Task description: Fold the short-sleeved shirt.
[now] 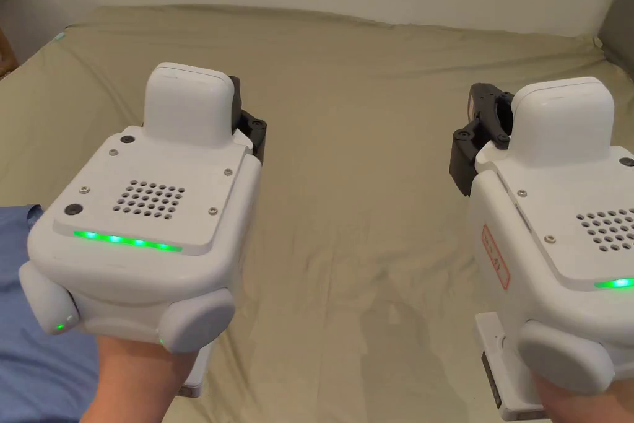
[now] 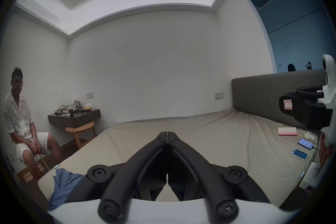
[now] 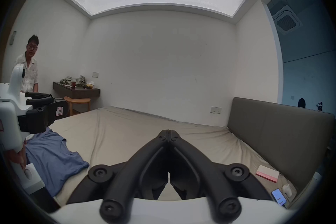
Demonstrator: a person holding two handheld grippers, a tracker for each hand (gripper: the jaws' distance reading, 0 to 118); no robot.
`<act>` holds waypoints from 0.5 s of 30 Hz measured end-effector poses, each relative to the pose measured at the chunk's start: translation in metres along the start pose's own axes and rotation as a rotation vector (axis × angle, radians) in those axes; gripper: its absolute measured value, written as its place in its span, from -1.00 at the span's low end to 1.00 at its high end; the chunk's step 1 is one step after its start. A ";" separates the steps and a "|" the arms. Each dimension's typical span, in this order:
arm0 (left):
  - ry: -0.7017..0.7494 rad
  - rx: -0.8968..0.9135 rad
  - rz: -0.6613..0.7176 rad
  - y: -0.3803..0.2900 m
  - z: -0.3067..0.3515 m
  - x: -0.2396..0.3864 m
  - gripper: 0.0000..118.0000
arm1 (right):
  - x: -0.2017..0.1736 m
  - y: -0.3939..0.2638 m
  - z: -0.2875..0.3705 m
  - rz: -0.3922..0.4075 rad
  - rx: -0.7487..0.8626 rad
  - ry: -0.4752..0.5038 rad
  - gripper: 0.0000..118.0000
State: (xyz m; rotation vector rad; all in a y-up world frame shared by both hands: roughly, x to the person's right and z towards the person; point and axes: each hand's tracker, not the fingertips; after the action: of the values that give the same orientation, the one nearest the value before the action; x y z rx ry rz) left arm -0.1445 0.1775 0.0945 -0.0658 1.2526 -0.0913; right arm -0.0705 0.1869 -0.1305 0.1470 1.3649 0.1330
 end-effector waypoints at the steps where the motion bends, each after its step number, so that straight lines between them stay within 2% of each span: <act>1: 0.022 -0.003 -0.005 0.000 0.003 -0.007 -1.00 | -0.006 0.001 -0.001 -0.002 0.006 0.014 -1.00; 15: 0.449 -0.027 -0.027 -0.001 0.083 -0.128 -1.00 | -0.130 0.022 -0.020 -0.021 0.072 0.393 -1.00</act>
State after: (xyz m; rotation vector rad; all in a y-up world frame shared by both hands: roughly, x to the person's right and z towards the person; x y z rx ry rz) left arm -0.1050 0.1896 0.2413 -0.0894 1.7015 -0.1164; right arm -0.1166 0.1855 -0.0051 0.1723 1.7642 0.0979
